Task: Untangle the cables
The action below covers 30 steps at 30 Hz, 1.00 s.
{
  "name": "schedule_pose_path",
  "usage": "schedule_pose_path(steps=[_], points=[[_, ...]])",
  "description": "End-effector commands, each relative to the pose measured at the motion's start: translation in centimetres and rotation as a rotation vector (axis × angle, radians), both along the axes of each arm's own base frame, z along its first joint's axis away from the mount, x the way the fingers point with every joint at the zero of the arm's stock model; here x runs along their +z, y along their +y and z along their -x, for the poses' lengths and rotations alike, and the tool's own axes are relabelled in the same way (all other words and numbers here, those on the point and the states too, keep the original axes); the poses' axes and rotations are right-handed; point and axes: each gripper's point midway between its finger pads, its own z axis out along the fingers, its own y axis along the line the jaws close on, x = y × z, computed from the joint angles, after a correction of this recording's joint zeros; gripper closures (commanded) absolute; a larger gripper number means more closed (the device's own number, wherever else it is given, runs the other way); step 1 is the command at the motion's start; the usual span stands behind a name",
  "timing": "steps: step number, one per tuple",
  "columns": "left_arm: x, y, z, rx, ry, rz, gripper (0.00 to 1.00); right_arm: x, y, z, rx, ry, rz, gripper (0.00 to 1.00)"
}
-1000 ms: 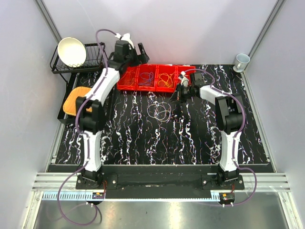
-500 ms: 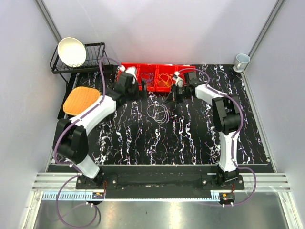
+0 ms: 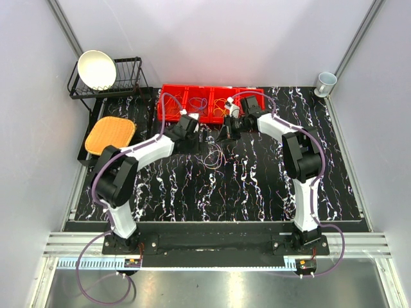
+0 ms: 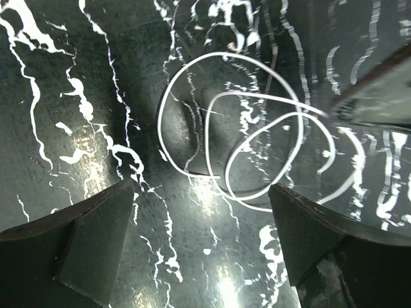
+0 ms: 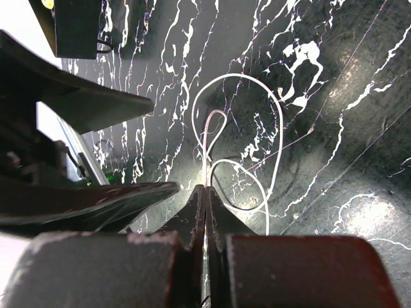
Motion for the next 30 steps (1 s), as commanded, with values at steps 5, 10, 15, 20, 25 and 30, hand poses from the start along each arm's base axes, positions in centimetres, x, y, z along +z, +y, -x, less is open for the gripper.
schedule_pose_path(steps=[5,10,15,20,25,30], points=[[0.0,-0.9,-2.7,0.028,-0.074,-0.04,0.13,1.3,0.6,-0.7,0.017,-0.057,0.0,1.0],[-0.3,-1.5,-3.8,0.061,-0.08,-0.084,0.18,1.4,0.7,-0.6,0.02,-0.057,-0.003,1.0],[-0.9,-1.2,-4.6,0.114,-0.078,-0.113,0.25,1.4,0.7,-0.6,0.02,-0.057,-0.003,1.0],[-1.4,-0.4,-5.1,0.167,-0.082,-0.153,0.29,1.4,0.6,-0.7,0.022,-0.058,-0.005,1.0],[-2.3,-0.3,-5.3,0.185,-0.061,-0.174,0.33,1.5,0.6,-0.6,0.022,-0.056,-0.007,1.0],[-2.5,-1.0,-5.4,0.17,-0.058,-0.161,0.36,1.5,0.7,-0.6,0.024,-0.055,-0.008,1.0]])
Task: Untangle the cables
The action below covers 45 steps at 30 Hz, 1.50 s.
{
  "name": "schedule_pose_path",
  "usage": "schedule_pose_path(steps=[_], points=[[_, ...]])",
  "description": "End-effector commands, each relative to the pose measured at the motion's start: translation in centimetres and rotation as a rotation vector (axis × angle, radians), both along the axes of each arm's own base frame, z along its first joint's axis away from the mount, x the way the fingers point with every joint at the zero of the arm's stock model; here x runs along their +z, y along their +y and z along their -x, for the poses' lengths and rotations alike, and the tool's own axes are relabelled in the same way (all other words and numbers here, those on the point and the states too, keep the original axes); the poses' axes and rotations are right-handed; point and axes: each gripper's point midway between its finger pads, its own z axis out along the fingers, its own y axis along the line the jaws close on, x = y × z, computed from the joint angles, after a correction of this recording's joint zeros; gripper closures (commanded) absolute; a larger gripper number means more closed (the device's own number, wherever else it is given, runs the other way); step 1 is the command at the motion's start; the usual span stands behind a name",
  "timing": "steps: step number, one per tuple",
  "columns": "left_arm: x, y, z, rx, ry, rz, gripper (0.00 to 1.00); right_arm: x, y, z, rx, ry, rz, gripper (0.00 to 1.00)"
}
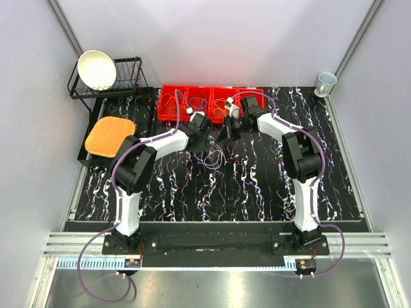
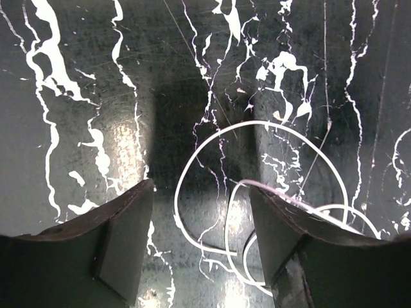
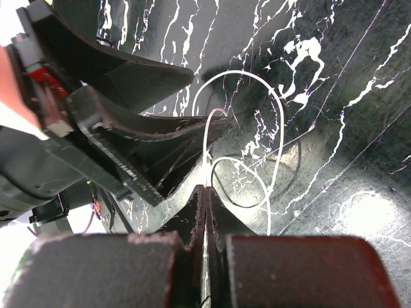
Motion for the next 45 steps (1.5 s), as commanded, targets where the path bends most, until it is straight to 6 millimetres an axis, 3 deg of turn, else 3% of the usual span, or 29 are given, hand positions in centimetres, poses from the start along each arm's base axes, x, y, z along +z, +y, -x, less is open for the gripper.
schedule_pose_path(steps=[1,6,10,20,28,34,37,38,45], points=[[1.0,-0.7,-1.4,0.022,-0.044,0.008,0.37,1.4,0.8,-0.7,0.019,-0.06,-0.013,1.0],[0.7,-0.8,-1.6,0.027,-0.044,0.005,0.42,1.4,0.8,-0.7,0.022,-0.061,-0.015,1.0],[0.4,-0.9,-1.6,0.027,-0.041,0.009,0.52,1.4,0.8,-0.7,0.02,-0.058,-0.015,1.0],[0.7,-1.4,-1.6,0.022,-0.048,0.019,1.0,1.2,0.8,-0.7,0.021,-0.049,-0.014,1.0],[2.3,-1.6,-1.2,0.004,-0.06,0.044,1.0,1.3,0.7,-0.8,0.018,-0.051,-0.013,0.99],[5.0,-1.0,-0.3,-0.004,-0.089,0.059,1.0,1.4,0.7,-0.8,0.016,-0.06,-0.01,0.65],[5.8,-0.1,0.9,-0.003,-0.092,0.057,1.0,1.4,0.7,-0.9,0.012,-0.059,-0.007,0.58],[6.9,0.2,1.1,0.0,-0.11,0.066,1.0,1.3,0.7,-0.8,0.012,-0.058,-0.005,0.56],[9.5,2.2,3.4,0.005,-0.131,0.056,1.0,1.5,0.6,-0.8,0.01,-0.055,-0.01,0.53]])
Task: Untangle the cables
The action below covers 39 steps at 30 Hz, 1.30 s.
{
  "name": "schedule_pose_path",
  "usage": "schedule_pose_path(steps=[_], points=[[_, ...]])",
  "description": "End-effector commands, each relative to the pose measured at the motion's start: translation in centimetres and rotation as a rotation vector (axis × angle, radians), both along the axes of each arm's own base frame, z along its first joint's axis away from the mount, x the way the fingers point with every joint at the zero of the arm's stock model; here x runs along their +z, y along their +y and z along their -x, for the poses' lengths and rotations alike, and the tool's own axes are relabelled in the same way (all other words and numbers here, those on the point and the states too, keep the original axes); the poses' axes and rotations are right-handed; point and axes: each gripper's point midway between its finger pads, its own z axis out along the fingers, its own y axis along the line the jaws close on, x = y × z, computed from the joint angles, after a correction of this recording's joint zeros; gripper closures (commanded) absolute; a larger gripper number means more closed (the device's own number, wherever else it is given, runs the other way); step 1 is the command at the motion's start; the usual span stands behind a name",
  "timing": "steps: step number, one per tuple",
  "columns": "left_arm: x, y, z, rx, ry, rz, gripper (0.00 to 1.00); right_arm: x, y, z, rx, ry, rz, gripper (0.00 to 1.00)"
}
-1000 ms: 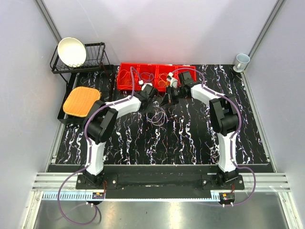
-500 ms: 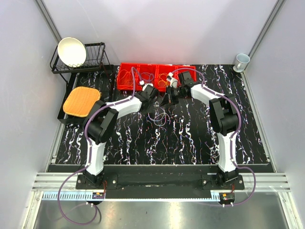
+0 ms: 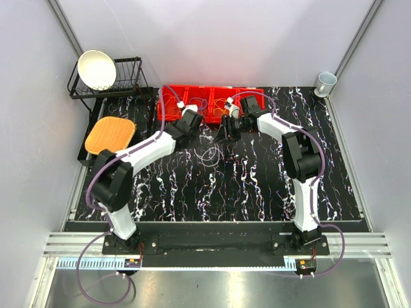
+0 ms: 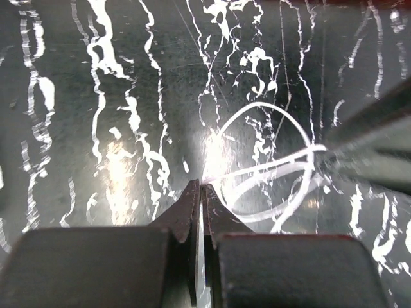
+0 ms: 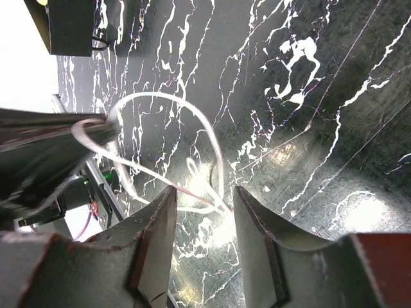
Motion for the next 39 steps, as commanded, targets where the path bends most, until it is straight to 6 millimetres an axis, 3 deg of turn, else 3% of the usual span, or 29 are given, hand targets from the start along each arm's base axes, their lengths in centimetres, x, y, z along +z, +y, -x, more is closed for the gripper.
schedule_pose_path(steps=[1,5,9,19,20,22,23,25,26,31,39], points=[[2.6,1.5,1.4,0.002,-0.039,-0.016,1.0,1.8,0.5,-0.8,0.009,-0.054,-0.025,0.53],[4.0,3.0,2.4,0.018,-0.061,-0.04,1.0,3.5,-0.5,-0.8,0.007,-0.077,-0.09,0.53],[4.5,4.2,3.3,0.039,-0.074,-0.048,1.0,4.9,-2.2,-2.0,-0.061,-0.098,-0.163,0.53],[6.0,6.4,4.1,0.159,-0.109,0.011,1.0,3.5,-3.7,-3.3,-0.149,-0.049,-0.155,0.54],[7.1,6.5,4.3,0.174,-0.136,0.04,1.0,3.5,-3.8,-3.4,-0.152,-0.051,-0.153,0.54],[8.1,5.5,4.4,0.106,-0.191,0.096,1.0,3.5,-3.9,-3.4,-0.158,-0.051,-0.152,0.54],[9.8,5.4,4.7,0.09,-0.246,0.141,1.0,3.4,-4.0,-3.5,-0.16,-0.049,-0.152,0.54],[10.3,4.9,5.2,0.055,-0.316,0.22,1.0,3.3,-4.0,-3.5,-0.163,-0.044,-0.151,0.55],[12.0,5.2,5.8,0.053,-0.373,0.269,1.0,3.3,-4.0,-3.6,-0.166,-0.046,-0.151,0.55],[13.3,5.8,6.9,0.077,-0.383,0.326,1.0,3.3,-4.1,-3.7,-0.174,-0.043,-0.154,0.57],[16.0,3.5,7.2,-0.088,-0.469,0.39,1.0,3.3,-4.0,-3.7,-0.177,-0.04,-0.157,0.59]])
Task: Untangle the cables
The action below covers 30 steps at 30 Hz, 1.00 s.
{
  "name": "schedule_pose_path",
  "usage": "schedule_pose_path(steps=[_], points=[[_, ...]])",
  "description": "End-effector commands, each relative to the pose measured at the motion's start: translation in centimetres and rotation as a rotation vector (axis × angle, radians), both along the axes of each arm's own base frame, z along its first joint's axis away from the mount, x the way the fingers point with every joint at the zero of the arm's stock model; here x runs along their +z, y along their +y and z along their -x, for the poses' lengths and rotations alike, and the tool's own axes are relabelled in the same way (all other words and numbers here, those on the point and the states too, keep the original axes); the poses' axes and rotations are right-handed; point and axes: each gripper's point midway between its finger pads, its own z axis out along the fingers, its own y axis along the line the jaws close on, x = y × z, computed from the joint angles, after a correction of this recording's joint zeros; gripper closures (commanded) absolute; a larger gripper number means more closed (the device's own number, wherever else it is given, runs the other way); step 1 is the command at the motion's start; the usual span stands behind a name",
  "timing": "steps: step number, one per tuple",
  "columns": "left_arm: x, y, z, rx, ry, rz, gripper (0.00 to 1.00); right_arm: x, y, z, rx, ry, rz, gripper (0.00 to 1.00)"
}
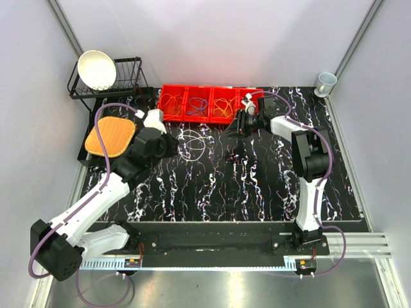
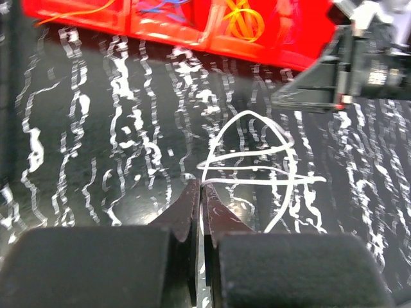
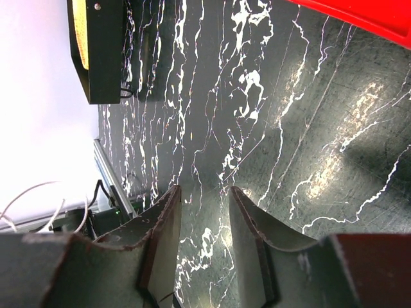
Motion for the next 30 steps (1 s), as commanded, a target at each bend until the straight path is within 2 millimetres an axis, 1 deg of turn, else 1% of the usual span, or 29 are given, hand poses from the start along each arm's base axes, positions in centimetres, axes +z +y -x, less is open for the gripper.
schedule_pose_path(steps=[1,3,4,5,6,7,9,10,14,16,19,20,21,22,23,24,25,26,28,29,30], points=[[3.9,-2.1,-0.6,-0.1,-0.134,0.075,1.0,2.2,0.0,-0.5,-0.007,-0.065,-0.018,0.59],[4.2,-2.5,-0.7,-0.124,-0.145,0.077,1.0,2.3,0.0,-0.5,-0.008,-0.065,-0.02,0.6],[4.0,-2.4,-0.9,-0.106,-0.14,0.076,1.0,2.2,0.0,-0.4,-0.006,-0.062,-0.02,0.59],[3.7,-1.8,-1.1,-0.04,-0.107,0.105,1.0,2.2,0.0,-0.5,-0.007,-0.065,-0.018,0.6],[3.3,0.2,-1.9,0.089,-0.095,0.085,1.0,2.3,0.0,-0.5,-0.008,-0.065,-0.02,0.6],[3.0,0.9,-2.0,0.13,-0.075,0.071,1.0,2.3,0.0,-0.5,-0.006,-0.064,-0.023,0.6],[3.3,1.4,-2.2,0.138,-0.093,0.062,1.0,2.3,0.0,-0.5,-0.007,-0.067,-0.022,0.6],[4.2,1.4,-2.3,0.13,-0.123,0.073,1.0,2.3,0.1,-0.4,-0.005,-0.066,-0.024,0.6],[5.5,0.9,-2.8,0.074,-0.17,0.054,1.0,2.4,0.1,-0.4,-0.005,-0.068,-0.027,0.6],[6.5,0.8,-3.2,0.069,-0.207,0.061,1.0,2.4,0.1,-0.4,-0.006,-0.067,-0.029,0.61],[7.5,1.8,-3.9,0.132,-0.242,0.05,1.0,2.5,0.1,-0.4,-0.006,-0.067,-0.03,0.61],[7.8,2.5,-4.2,0.168,-0.249,0.032,1.0,2.5,0.1,-0.4,-0.005,-0.069,-0.031,0.62],[8.6,2.9,-4.5,0.191,-0.259,0.028,1.0,2.5,0.1,-0.4,-0.006,-0.069,-0.03,0.62],[8.7,3.3,-4.8,0.218,-0.257,0.016,1.0,2.5,0.1,-0.4,-0.005,-0.068,-0.032,0.62],[8.9,4.2,-5.2,0.281,-0.259,0.004,1.0,2.5,0.1,-0.5,-0.006,-0.07,-0.033,0.62],[10.1,4.6,-5.4,0.31,-0.27,0.006,1.0,2.5,0.0,-0.5,-0.008,-0.071,-0.031,0.62],[9.8,4.8,-6.0,0.338,-0.257,-0.013,1.0,2.6,0.1,-0.5,-0.006,-0.072,-0.034,0.62],[10.0,5.4,-6.4,0.376,-0.26,-0.033,1.0,2.6,0.1,-0.4,-0.006,-0.069,-0.034,0.62],[10.6,5.5,-7.6,0.414,-0.256,-0.061,1.0,2.7,0.1,-0.4,-0.004,-0.076,-0.036,0.62],[11.9,6.0,-8.0,0.451,-0.275,-0.07,1.0,2.7,0.1,-0.4,-0.006,-0.077,-0.035,0.62],[11.1,5.9,-8.8,0.463,-0.251,-0.104,1.0,2.7,0.1,-0.4,-0.004,-0.075,-0.035,0.62]])
